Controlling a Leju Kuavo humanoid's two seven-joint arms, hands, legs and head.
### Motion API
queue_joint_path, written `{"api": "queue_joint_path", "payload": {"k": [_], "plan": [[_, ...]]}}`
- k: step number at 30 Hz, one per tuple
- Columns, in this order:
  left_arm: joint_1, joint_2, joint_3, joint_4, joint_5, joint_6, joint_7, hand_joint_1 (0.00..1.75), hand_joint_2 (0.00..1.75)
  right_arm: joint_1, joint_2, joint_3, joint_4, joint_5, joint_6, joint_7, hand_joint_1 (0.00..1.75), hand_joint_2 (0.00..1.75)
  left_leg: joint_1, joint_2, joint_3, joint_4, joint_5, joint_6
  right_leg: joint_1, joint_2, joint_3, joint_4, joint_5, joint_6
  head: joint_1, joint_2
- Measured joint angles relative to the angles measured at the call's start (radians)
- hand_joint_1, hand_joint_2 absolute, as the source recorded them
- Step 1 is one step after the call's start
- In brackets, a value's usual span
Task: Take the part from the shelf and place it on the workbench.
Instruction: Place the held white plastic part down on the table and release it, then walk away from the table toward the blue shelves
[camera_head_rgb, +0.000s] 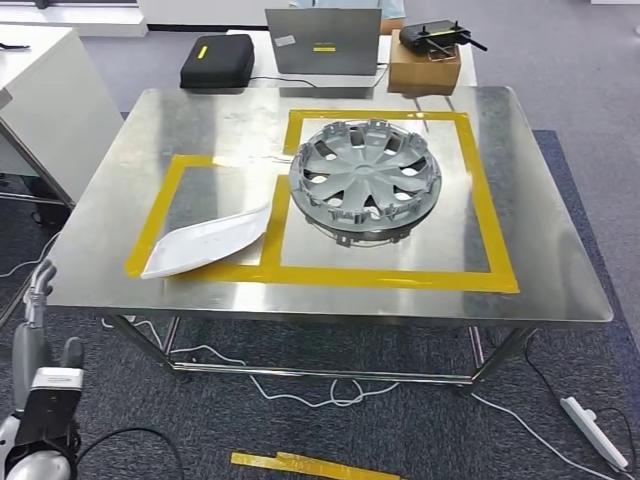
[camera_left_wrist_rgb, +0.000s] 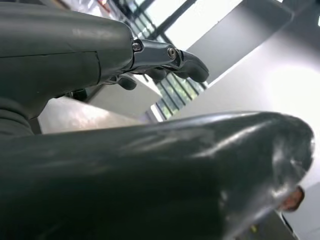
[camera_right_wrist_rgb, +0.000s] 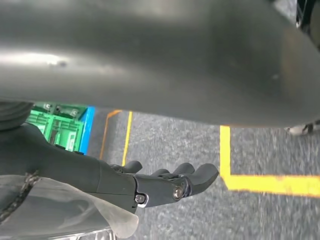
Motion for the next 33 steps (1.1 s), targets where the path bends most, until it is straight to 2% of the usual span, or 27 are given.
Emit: {"api": "queue_joint_path", "payload": {"k": [1,2,4,5,6,7,8,10,11,12,13,15,16,17,19,20,21,22,23,24,25,27,28,29,31,32,33], "plan": [[0.005,-0.009,0.028,-0.004,0.002,0.002,-0.01,0.0,0.0,0.0,0.0,-0.006,-0.002,0.001,0.0,0.0,0.0,0.0,0.001,-0.002,-0.008,0.023,-0.028,-0.002,0.002,-0.002,-0.008,0.0,0.006,-0.01,-0.002,0.0],[0.008,-0.019,0.056,-0.006,0.001,0.006,-0.019,0.0,0.0,-0.001,0.001,-0.013,-0.004,0.001,0.0,0.0,0.0,0.0,0.001,-0.004,-0.022,0.067,-0.073,-0.002,0.004,-0.004,-0.017,0.0,0.014,-0.02,-0.006,0.0],[0.009,-0.04,0.113,-0.004,-0.012,0.023,-0.035,0.0,0.0,-0.002,0.002,-0.027,-0.009,0.0,0.004,0.0,0.0,0.0,-0.003,-0.008,-0.054,0.193,-0.169,0.001,0.014,-0.006,-0.033,0.0,0.03,-0.032,-0.01,0.0],[0.007,-0.051,0.142,0.001,-0.022,0.033,-0.042,0.0,0.0,-0.002,0.002,-0.035,-0.013,0.0,0.007,0.0,0.0,0.0,-0.006,-0.009,-0.061,0.245,-0.196,0.005,0.02,-0.006,-0.043,0.001,0.04,-0.036,-0.011,0.0],[0.003,-0.063,0.17,0.009,-0.032,0.041,-0.049,0.0,0.0,-0.002,0.003,-0.043,-0.016,0.0,0.011,0.0,0.0,0.0,-0.01,-0.009,-0.053,0.266,-0.2,0.012,0.027,-0.007,-0.053,0.002,0.049,-0.039,-0.012,0.0],[-0.001,-0.075,0.198,0.02,-0.043,0.047,-0.054,0.0,0.0,-0.002,0.004,-0.05,-0.019,0.001,0.013,0.0,0.0,0.0,-0.015,-0.01,-0.03,0.25,-0.186,0.022,0.033,-0.006,-0.064,0.002,0.059,-0.041,-0.012,0.0],[-0.007,-0.085,0.225,0.035,-0.053,0.051,-0.059,0.0,0.0,-0.003,0.004,-0.057,-0.022,0.004,0.015,0.0,0.0,0.0,-0.022,-0.012,0.011,0.197,-0.161,0.036,0.04,-0.005,-0.074,0.002,0.068,-0.043,-0.012,0.0],[-0.021,-0.102,0.284,0.068,-0.071,0.052,-0.068,0.0,0.0,-0.004,0.01,-0.069,-0.025,0.014,0.016,-0.001,0.0,0.0,-0.04,-0.019,0.107,0.05,-0.123,0.072,0.049,-0.003,-0.088,0.002,0.084,-0.044,-0.01,0.0],[-0.028,-0.11,0.318,0.088,-0.08,0.05,-0.072,0.0,0.0,-0.004,0.013,-0.072,-0.027,0.02,0.016,-0.001,0.0,0.0,-0.048,-0.022,0.138,-0.004,-0.113,0.083,0.05,-0.002,-0.093,0.002,0.091,-0.042,-0.01,0.0],[-0.036,-0.118,0.355,0.112,-0.091,0.046,-0.075,0.0,0.0,-0.004,0.016,-0.075,-0.028,0.028,0.016,-0.002,0.0,0.0,-0.055,-0.023,0.153,-0.035,-0.111,0.089,0.048,-0.002,-0.097,0.002,0.099,-0.038,-0.01,0.0],[-0.044,-0.126,0.398,0.141,-0.112,0.042,-0.075,0.0,0.0,-0.004,0.018,-0.076,-0.03,0.036,0.015,-0.004,0.0,0.0,-0.058,-0.023,0.154,-0.045,-0.107,0.088,0.047,-0.001,-0.1,0.0,0.108,-0.032,-0.011,0.0],[-0.065,-0.14,0.495,0.212,-0.168,0.028,-0.082,0.0,0.0,-0.004,0.02,-0.077,-0.032,0.051,0.01,-0.005,0.0,0.0,-0.056,-0.018,0.146,-0.059,-0.084,0.087,0.043,0.0,-0.106,0.002,0.109,-0.021,-0.012,0.0],[-0.077,-0.146,0.548,0.251,-0.195,0.019,-0.092,0.0,0.0,-0.004,0.021,-0.077,-0.032,0.056,0.007,-0.005,0.0,0.0,-0.053,-0.015,0.139,-0.065,-0.07,0.089,0.043,0.001,-0.114,0.016,0.086,-0.016,-0.011,0.0],[-0.088,-0.153,0.597,0.287,-0.215,0.009,-0.106,0.0,0.0,-0.005,0.021,-0.077,-0.032,0.06,0.004,-0.005,0.0,0.0,-0.048,-0.012,0.128,-0.07,-0.056,0.091,0.043,0.002,-0.126,0.046,0.047,-0.011,-0.009,0.0],[-0.102,-0.165,0.681,0.343,-0.245,-0.008,-0.13,0.0,0.0,-0.006,0.021,-0.077,-0.032,0.066,-0.002,-0.006,0.0,0.0,-0.047,-0.008,0.098,-0.069,-0.034,0.092,0.037,0.001,-0.154,0.157,-0.056,0.0,-0.007,0.0],[-0.109,-0.173,0.714,0.362,-0.259,-0.017,-0.137,0.0,0.0,-0.006,0.021,-0.077,-0.032,0.069,-0.003,-0.006,0.0,0.0,-0.046,-0.007,0.081,-0.066,-0.022,0.091,0.034,0.0,-0.161,0.216,-0.085,0.005,-0.007,0.0],[-0.117,-0.18,0.743,0.378,-0.273,-0.025,-0.14,0.0,0.0,-0.006,0.021,-0.077,-0.032,0.071,-0.005,-0.006,0.0,0.0,-0.045,-0.006,0.062,-0.062,-0.011,0.088,0.031,0.0,-0.158,0.256,-0.09,0.01,-0.007,0.0],[-0.125,-0.188,0.767,0.39,-0.283,-0.031,-0.142,0.0,0.0,-0.007,0.021,-0.077,-0.032,0.073,-0.007,-0.006,0.0,0.0,-0.043,-0.006,0.044,-0.057,0.0,0.085,0.029,-0.001,-0.14,0.265,-0.072,0.014,-0.006,0.0],[-0.132,-0.194,0.786,0.399,-0.289,-0.035,-0.142,0.0,0.0,-0.008,0.021,-0.077,-0.032,0.074,-0.007,-0.006,0.0,0.0,-0.041,-0.006,0.028,-0.051,0.007,0.082,0.027,-0.002,-0.114,0.25,-0.045,0.017,-0.007,0.0],[-0.136,-0.198,0.8,0.405,-0.292,-0.037,-0.143,0.0,0.0,-0.009,0.02,-0.077,-0.032,0.075,-0.008,-0.005,0.0,0.0,-0.04,-0.005,0.015,-0.045,0.013,0.078,0.026,-0.003,-0.081,0.214,-0.018,0.019,-0.006,0.0],[-0.14,-0.202,0.813,0.409,-0.295,-0.038,-0.143,0.0,0.0,-0.01,0.02,-0.077,-0.032,0.075,-0.008,-0.005,0.0,0.0,-0.038,-0.004,0.005,-0.037,0.017,0.074,0.024,-0.005,-0.036,0.158,-0.003,0.02,-0.006,0.0],[-0.146,-0.206,0.832,0.416,-0.298,-0.039,-0.143,0.0,0.0,-0.015,0.02,-0.077,-0.032,0.076,-0.009,-0.004,0.0,0.0,-0.039,-0.003,-0.013,-0.02,0.025,0.065,0.024,-0.009,0.058,0.027,-0.016,0.016,-0.006,0.0],[-0.15,-0.208,0.841,0.419,-0.299,-0.04,-0.143,0.0,0.0,-0.018,0.02,-0.077,-0.032,0.076,-0.009,-0.007,0.0,0.0,-0.04,-0.002,-0.02,-0.013,0.032,0.059,0.025,-0.01,0.089,-0.023,-0.028,0.01,-0.006,0.0],[-0.153,-0.21,0.848,0.422,-0.299,-0.04,-0.143,0.0,0.0,-0.019,0.02,-0.077,-0.032,0.076,-0.01,-0.01,0.0,0.0,-0.039,-0.002,-0.025,-0.009,0.039,0.053,0.028,-0.009,0.1,-0.048,-0.037,0.001,-0.006,0.0],[-0.157,-0.214,0.859,0.428,-0.3,-0.04,-0.144,0.0,0.0,-0.019,0.02,-0.078,-0.032,0.076,-0.01,-0.016,0.0,0.0,-0.036,-0.003,-0.031,-0.009,0.049,0.041,0.03,-0.011,0.085,-0.051,-0.03,-0.018,-0.005,0.0],[-0.158,-0.215,0.864,0.43,-0.3,-0.04,-0.144,0.0,0.0,-0.018,0.02,-0.078,-0.032,0.076,-0.01,-0.016,0.0,0.0,-0.034,-0.005,-0.036,0.001,0.031,0.035,0.029,-0.013,0.076,-0.052,-0.02,-0.028,-0.007,0.0],[-0.158,-0.216,0.869,0.433,-0.305,-0.04,-0.14,0.0,0.0,-0.018,0.021,-0.078,-0.032,0.076,-0.01,-0.016,0.0,0.0,-0.032,-0.008,-0.043,0.027,-0.006,0.029,0.028,-0.015,0.066,-0.053,-0.009,-0.038,-0.008,0.0]]}}
